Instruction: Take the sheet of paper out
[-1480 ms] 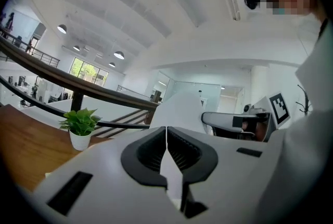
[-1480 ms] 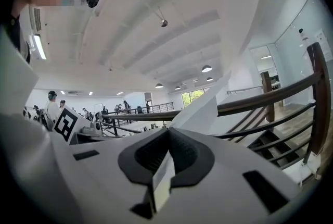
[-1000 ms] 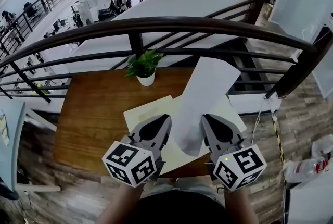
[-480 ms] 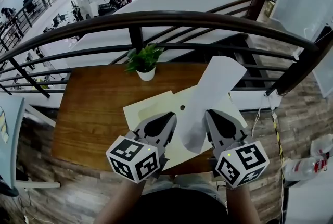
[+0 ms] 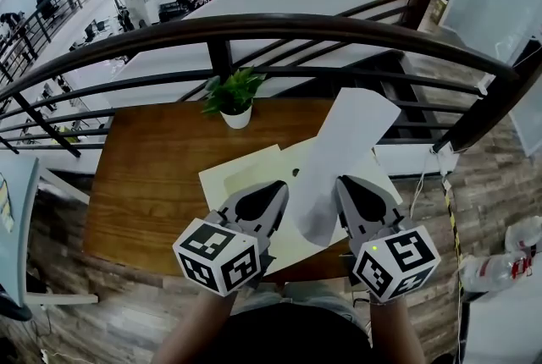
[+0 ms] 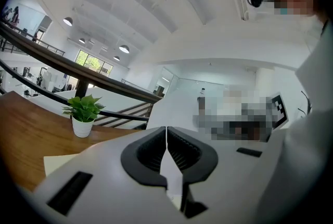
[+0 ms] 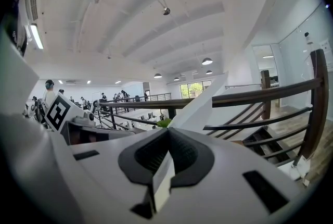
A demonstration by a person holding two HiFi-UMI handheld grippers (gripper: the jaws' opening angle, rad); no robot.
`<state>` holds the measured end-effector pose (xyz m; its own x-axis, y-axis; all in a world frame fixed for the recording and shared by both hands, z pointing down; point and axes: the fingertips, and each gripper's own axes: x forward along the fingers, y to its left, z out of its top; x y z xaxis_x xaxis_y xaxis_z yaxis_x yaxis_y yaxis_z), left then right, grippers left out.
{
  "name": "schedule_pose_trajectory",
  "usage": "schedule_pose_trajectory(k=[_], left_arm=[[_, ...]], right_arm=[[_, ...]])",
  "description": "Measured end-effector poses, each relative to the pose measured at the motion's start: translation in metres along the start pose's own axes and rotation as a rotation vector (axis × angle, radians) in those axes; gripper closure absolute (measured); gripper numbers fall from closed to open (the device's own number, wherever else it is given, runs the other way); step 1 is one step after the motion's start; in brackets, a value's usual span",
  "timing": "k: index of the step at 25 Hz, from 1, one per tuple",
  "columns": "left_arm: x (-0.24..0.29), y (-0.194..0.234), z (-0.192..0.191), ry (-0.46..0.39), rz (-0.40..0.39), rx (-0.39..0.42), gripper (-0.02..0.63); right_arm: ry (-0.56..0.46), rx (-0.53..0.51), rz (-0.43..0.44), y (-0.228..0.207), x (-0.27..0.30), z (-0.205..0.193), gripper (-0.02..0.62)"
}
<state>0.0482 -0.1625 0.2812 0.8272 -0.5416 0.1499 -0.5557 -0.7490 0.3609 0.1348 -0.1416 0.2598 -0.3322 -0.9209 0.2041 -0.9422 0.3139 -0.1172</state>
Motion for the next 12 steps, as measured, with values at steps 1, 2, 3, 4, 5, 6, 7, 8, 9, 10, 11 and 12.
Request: schedule_pose_trajectory(k=[1,2,3,4,5,6,7,8,9,10,11,12], left_arm=[[0.0007,-0.0005,0.0004,0.0,-0.001,0.001,0.584],[0.0014,-0.0009,0.0008,0.0,-0.003,0.002,0.584],[0.0021,-0.0013,0.0012,-0.002,-0.004,0.002,0.584],[0.0026,-0.0015,0.0016,-0.003,-0.004,0.002,0.584],[0.0031,-0.0017,0.0019,-0.004,-0.003,0.003,0.584],[0.0034,-0.0017,0.0021,-0.005,-0.001,0.003,0.584],[0.0037,-0.0016,0.0023,-0.005,0.002,0.004,0.584],[0.0039,-0.0016,0.0024,-0.004,0.005,0.006,0.584],[0.0043,-0.0018,0.0025,-0.004,0.007,0.007,0.584],[0.0049,-0.0023,0.0026,-0.004,0.007,0.007,0.584],[0.0057,-0.0029,0.0027,-0.004,0.006,0.007,0.584],[0.0065,-0.0036,0.0027,-0.005,0.005,0.006,0.584]], right_arm=[[0.006,0.001,-0.004,-0.0011,0.0003,-0.0014,0.569],[0.013,0.004,-0.009,-0.0021,0.0005,-0.0029,0.569],[0.018,0.007,-0.012,-0.0029,0.0008,-0.0041,0.569],[0.021,0.008,-0.014,-0.0034,0.0011,-0.005,0.569],[0.023,0.008,-0.014,-0.0039,0.0012,-0.0054,0.569],[0.025,0.007,-0.015,-0.0043,0.0014,-0.0056,0.569],[0.027,0.007,-0.014,-0.0048,0.0016,-0.0058,0.569],[0.029,0.008,-0.014,-0.0053,0.0018,-0.0062,0.569],[0.032,0.009,-0.013,-0.0059,0.0021,-0.0069,0.569],[0.035,0.011,-0.014,-0.0066,0.0023,-0.0078,0.569],[0.039,0.014,-0.014,-0.0073,0.0024,-0.0088,0.569],[0.043,0.016,-0.015,-0.0081,0.0025,-0.0098,0.569]])
